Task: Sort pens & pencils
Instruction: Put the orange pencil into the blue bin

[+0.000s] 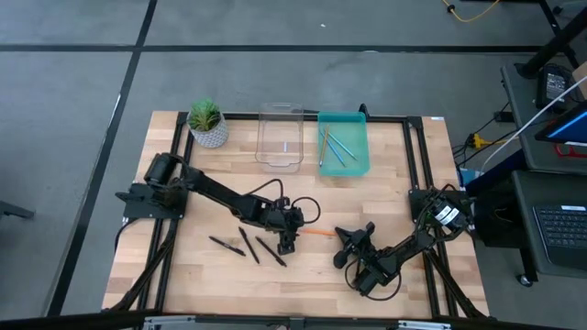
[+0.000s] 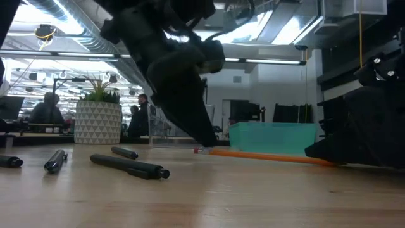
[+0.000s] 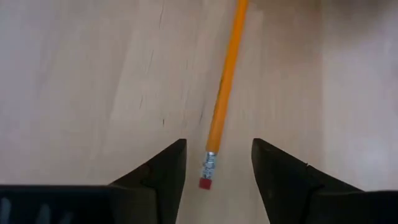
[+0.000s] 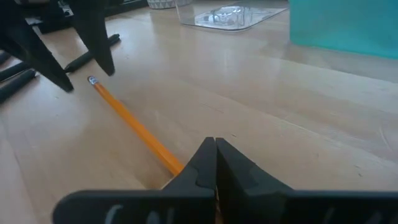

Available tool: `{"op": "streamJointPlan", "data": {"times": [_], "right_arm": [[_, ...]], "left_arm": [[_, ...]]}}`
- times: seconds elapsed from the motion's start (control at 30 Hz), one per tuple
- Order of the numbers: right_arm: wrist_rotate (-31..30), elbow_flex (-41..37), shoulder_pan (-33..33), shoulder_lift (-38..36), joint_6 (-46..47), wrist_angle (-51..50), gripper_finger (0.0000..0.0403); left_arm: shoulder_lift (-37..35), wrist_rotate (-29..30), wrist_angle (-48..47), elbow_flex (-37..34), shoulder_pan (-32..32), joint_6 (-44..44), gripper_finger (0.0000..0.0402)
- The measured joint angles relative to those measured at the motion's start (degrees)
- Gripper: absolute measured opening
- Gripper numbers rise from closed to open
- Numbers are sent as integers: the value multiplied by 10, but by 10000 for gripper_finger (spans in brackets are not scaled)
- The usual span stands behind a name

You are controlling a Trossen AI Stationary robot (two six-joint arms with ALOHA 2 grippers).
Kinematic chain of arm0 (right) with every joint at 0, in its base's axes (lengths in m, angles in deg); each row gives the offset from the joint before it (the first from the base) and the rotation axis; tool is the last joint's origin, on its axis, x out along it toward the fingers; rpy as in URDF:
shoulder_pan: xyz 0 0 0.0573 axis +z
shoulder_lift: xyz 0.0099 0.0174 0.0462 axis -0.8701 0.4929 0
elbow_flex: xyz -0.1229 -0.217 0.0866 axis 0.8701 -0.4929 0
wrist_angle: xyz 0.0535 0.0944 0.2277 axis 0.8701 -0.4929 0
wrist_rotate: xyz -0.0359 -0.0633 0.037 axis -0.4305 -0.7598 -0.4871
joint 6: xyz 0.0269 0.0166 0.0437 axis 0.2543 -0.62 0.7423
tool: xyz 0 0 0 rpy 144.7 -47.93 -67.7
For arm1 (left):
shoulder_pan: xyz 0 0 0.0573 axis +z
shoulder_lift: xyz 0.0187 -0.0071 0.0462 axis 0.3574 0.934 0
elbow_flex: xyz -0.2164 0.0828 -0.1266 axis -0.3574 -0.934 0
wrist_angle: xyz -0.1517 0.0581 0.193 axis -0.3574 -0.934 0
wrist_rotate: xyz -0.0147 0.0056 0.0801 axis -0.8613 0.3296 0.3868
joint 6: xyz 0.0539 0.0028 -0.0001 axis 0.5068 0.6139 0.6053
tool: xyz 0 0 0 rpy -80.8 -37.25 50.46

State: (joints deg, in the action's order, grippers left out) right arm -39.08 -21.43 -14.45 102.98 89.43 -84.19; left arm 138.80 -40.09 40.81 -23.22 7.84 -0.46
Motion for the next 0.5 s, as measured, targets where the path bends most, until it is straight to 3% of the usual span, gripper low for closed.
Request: {"op": "streamJointPlan", "data": {"times": [0.33,0.5], "right_arm": [[-1,0,0,0,0,0,0],[-1,0,0,0,0,0,0]], "left_arm": [[36,16,25,1,-1,17,171],[37,22,25,1,0,27,134]]}}
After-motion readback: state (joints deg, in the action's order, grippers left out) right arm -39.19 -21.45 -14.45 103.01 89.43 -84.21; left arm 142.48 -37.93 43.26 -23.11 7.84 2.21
